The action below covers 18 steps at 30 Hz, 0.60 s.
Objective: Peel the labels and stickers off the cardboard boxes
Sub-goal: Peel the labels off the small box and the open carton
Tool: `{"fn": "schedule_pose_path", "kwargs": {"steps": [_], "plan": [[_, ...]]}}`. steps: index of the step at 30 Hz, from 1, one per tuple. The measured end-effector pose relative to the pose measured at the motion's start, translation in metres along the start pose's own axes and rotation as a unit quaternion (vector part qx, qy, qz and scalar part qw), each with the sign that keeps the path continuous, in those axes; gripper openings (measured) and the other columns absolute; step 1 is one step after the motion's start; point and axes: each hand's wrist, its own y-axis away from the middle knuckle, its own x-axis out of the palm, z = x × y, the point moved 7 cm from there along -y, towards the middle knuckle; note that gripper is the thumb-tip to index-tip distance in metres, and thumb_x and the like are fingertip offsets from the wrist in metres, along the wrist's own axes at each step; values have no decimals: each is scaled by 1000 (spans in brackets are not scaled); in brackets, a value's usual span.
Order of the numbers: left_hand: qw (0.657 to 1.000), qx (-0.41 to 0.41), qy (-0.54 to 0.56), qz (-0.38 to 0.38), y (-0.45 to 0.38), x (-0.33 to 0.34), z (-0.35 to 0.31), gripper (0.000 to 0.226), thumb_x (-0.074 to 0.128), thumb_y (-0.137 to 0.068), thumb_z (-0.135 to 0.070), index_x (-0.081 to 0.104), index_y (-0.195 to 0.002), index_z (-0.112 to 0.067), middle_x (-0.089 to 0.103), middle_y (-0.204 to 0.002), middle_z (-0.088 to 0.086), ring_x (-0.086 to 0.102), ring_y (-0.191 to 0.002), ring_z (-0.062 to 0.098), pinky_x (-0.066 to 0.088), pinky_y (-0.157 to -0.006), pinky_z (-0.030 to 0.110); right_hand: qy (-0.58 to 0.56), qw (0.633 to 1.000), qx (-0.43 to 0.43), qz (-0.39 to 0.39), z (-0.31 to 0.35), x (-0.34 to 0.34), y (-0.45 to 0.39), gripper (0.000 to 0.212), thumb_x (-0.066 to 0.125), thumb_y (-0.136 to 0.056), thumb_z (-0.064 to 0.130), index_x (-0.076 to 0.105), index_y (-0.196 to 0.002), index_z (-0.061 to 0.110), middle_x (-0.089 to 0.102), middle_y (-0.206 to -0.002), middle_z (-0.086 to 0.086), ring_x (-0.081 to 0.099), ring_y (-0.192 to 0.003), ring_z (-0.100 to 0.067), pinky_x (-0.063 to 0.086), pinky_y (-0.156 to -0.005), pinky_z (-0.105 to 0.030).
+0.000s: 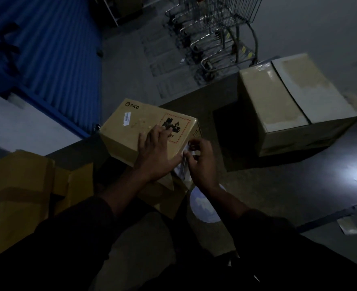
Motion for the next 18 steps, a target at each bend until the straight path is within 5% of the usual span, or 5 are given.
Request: {"fn": "schedule_pose_path", "kwargs": {"steps": [7, 12, 18], "plan": [[1000, -1, 11, -3, 2, -3, -1, 95, 32, -71, -74, 23, -149, -22, 21, -155, 6, 14, -147, 21, 5, -121, 53, 45, 998, -14, 35, -15, 7, 5, 11, 63, -94, 25, 60, -105, 23, 47, -114, 7, 55, -98, -8, 56, -79, -39], [1000, -2, 17, -2, 3, -6, -3, 98, 32, -69, -77, 23, -150, -21, 21, -153, 6, 15, -147, 21, 5, -121, 52, -10, 1000, -23, 6, -6, 0, 8, 44, 70, -89, 24, 55, -131, 26, 54, -125, 12, 59, -107, -6, 54, -82, -31], [1000, -5, 18, -7, 2, -5, -2, 95, 32, -71, -75, 23, -150, -21, 22, -152, 6, 14, -147, 20, 3, -121, 51, -18, 1000, -17, -5, -4, 0, 6, 42, 70, -89, 21, 58, -128, 27, 55, -123, 11, 61, -105, -8, 56, -82, -40]]}}
